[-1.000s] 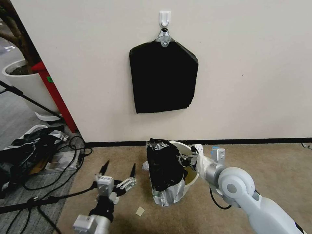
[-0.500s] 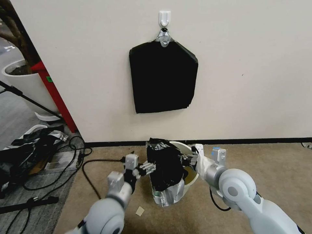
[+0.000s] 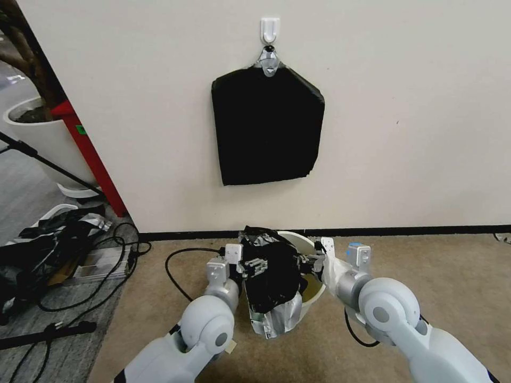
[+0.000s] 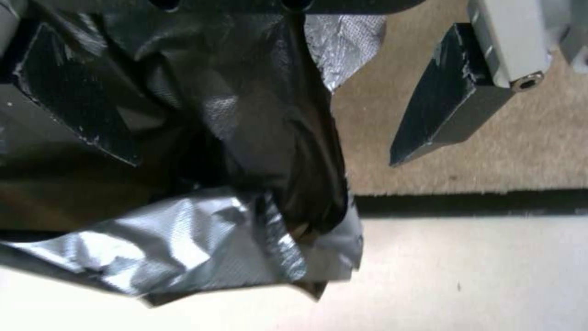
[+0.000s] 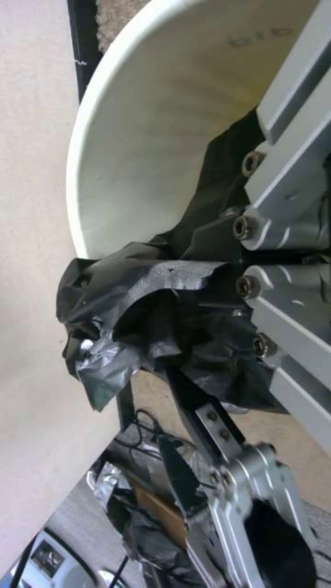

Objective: Place a trash bag onto the trash bin.

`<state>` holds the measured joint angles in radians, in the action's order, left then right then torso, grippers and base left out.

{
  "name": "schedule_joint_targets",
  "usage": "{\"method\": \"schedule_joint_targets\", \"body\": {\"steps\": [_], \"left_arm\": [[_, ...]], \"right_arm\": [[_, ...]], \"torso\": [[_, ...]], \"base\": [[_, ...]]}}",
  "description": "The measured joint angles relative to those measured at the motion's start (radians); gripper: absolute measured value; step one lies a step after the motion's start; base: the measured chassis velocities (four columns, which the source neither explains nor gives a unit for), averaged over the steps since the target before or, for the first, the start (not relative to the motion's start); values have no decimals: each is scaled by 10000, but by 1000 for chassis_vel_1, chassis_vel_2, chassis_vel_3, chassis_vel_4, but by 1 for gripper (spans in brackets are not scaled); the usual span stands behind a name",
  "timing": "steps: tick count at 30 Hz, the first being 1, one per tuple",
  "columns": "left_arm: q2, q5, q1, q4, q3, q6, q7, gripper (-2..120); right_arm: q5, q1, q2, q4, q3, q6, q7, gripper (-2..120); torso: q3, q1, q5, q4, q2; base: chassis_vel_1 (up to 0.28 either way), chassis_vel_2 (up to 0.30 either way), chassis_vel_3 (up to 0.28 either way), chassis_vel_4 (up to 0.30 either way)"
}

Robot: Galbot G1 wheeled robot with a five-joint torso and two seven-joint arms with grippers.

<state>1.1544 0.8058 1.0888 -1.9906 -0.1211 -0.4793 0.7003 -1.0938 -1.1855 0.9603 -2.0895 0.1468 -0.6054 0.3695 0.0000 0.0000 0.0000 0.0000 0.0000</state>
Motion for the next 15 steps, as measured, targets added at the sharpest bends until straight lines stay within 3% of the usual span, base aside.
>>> {"method": "schedule_joint_targets", "body": {"steps": [15], "left_arm": [[857, 2283, -1029, 766, -284, -1199, 2112, 100]], "right_arm": [[-22, -44, -100, -47, 42, -5, 5, 0]], "torso": [[0, 0, 0, 0, -1]], "base": [[0, 0, 0, 0]]}}
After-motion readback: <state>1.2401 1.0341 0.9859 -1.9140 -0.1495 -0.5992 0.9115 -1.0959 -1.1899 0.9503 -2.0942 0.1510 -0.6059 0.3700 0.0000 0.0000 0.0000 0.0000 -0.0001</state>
